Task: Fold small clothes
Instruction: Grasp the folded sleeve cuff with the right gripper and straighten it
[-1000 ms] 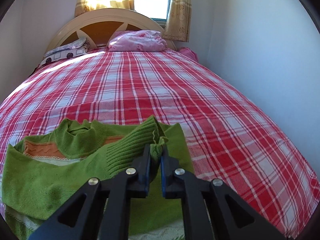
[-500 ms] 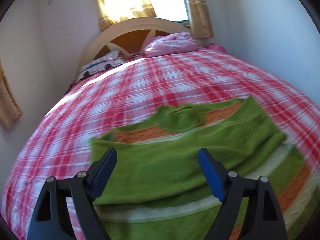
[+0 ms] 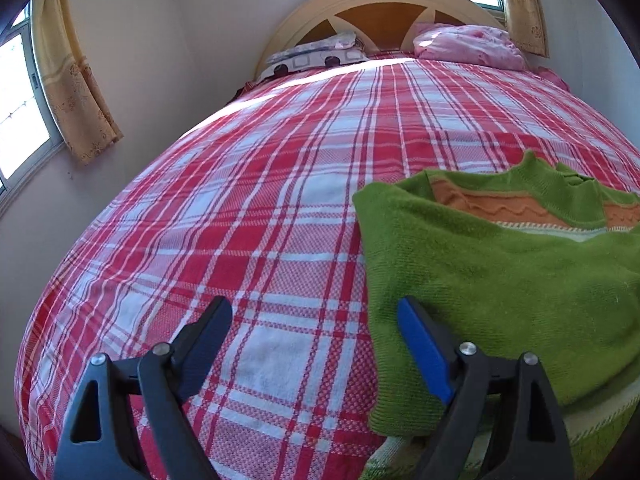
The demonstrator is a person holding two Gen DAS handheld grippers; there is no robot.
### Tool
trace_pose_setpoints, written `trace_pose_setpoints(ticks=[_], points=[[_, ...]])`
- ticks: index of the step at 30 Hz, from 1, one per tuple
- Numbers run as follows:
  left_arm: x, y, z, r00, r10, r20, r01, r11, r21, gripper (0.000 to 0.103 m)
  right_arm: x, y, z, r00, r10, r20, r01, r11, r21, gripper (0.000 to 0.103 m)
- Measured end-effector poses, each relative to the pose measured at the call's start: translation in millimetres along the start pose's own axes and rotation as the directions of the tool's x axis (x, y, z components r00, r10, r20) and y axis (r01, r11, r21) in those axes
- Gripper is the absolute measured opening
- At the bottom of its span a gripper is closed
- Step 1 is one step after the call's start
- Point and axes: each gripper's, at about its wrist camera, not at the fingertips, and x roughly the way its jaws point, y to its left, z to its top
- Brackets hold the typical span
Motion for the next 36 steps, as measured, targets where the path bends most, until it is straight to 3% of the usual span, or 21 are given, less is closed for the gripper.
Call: trace_pose_setpoints(ticks=[1, 3, 8, 11, 12, 13, 14, 17, 18, 19, 22, 24, 25, 27, 29, 33, 35, 36], points=[[0, 0, 0, 1.000, -0.010, -0.001, 0.010, 1.000, -0.006, 0.088, -1, 4, 0, 1.000, -0.026, 0.005, 0.026, 0.999, -0.035, 0.014], [-1, 5, 0, 1.000, -0.026, 0.002, 0.026, 1.000, -0.017, 0.091, -7, 5, -2, 0.999, -0.037, 0.029, 0.039, 0.998, -0.059, 0.008], [-6, 7, -1, 0.999, -0.054, 0.008, 0.054, 0.998, -0.015, 0.094, -28, -4, -4, 0.997, -0.012, 0.072, 0.016, 0.998, -0.056, 0.006], [-7, 7, 0, 0.998, -0.063, 0.014, 0.064, 0.998, -0.013, 0.096, -21, -2, -2, 0.999, -0.039, 0.032, 0.042, 0.996, -0.074, 0.012], [-6, 5, -1, 0.998, -0.063, 0.009, 0.063, 0.998, -0.007, 0.096, -17, -1, -1, 0.998, -0.061, 0.015, 0.062, 0.995, -0.074, 0.035], [-4, 4, -1, 0.998, -0.063, 0.004, 0.063, 0.998, -0.005, 0.096, -13, -1, 0, 0.998, -0.065, 0.005, 0.065, 0.995, -0.070, 0.074], [-3, 4, -2, 0.998, -0.066, 0.001, 0.066, 0.998, -0.005, 0.096, -15, -2, 0, 0.999, -0.049, 0.014, 0.050, 0.997, -0.057, 0.081], [-3, 6, -2, 0.997, -0.071, 0.000, 0.071, 0.997, -0.012, 0.096, -31, 7, 0, 0.992, -0.048, 0.115, 0.055, 0.997, -0.054, 0.080], [-3, 6, -2, 0.997, -0.073, 0.000, 0.073, 0.997, -0.016, 0.097, -31, 13, 1, 0.991, -0.047, 0.128, 0.057, 0.996, -0.074, 0.074], [-3, 8, -2, 0.997, -0.074, 0.000, 0.074, 0.997, -0.022, 0.097, -31, 18, 3, 0.991, -0.029, 0.127, 0.041, 0.995, -0.091, 0.058], [-11, 21, 5, 0.997, -0.063, 0.046, 0.067, 0.994, -0.090, 0.097, -5, 23, 10, 0.999, -0.033, 0.014, 0.034, 0.995, -0.092, 0.046], [-8, 28, 10, 0.998, -0.035, 0.054, 0.042, 0.992, -0.118, 0.103, 20, 18, 10, 0.996, -0.027, -0.081, 0.022, 0.997, -0.068, 0.029], [-4, 29, 11, 0.999, -0.028, 0.044, 0.033, 0.991, -0.126, 0.103, 18, 20, 9, 0.997, -0.039, -0.067, 0.033, 0.996, -0.088, 0.020], [11, 21, 9, 0.999, -0.048, -0.026, 0.046, 0.996, -0.080, 0.103, 11, 27, 7, 0.992, -0.106, -0.063, 0.096, 0.985, -0.143, 0.012], [21, 5, 4, 0.996, -0.043, -0.077, 0.043, 0.999, -0.007, 0.103, 9, 26, 1, 0.984, -0.170, -0.058, 0.158, 0.973, -0.171, 0.012], [13, -10, 2, 0.998, 0.051, -0.030, -0.050, 0.997, 0.055, 0.103, 8, 24, -5, 0.982, -0.186, -0.031, 0.176, 0.965, -0.195, 0.010], [8, -14, 2, 0.997, 0.074, -0.013, -0.073, 0.995, 0.072, 0.103, 0, 23, -4, 0.984, -0.178, -0.026, 0.170, 0.968, -0.183, 0.014], [5, -11, 2, 0.999, 0.050, -0.012, -0.050, 0.997, 0.059, 0.103, -6, 24, -6, 0.986, -0.168, -0.013, 0.163, 0.971, -0.176, 0.025]])
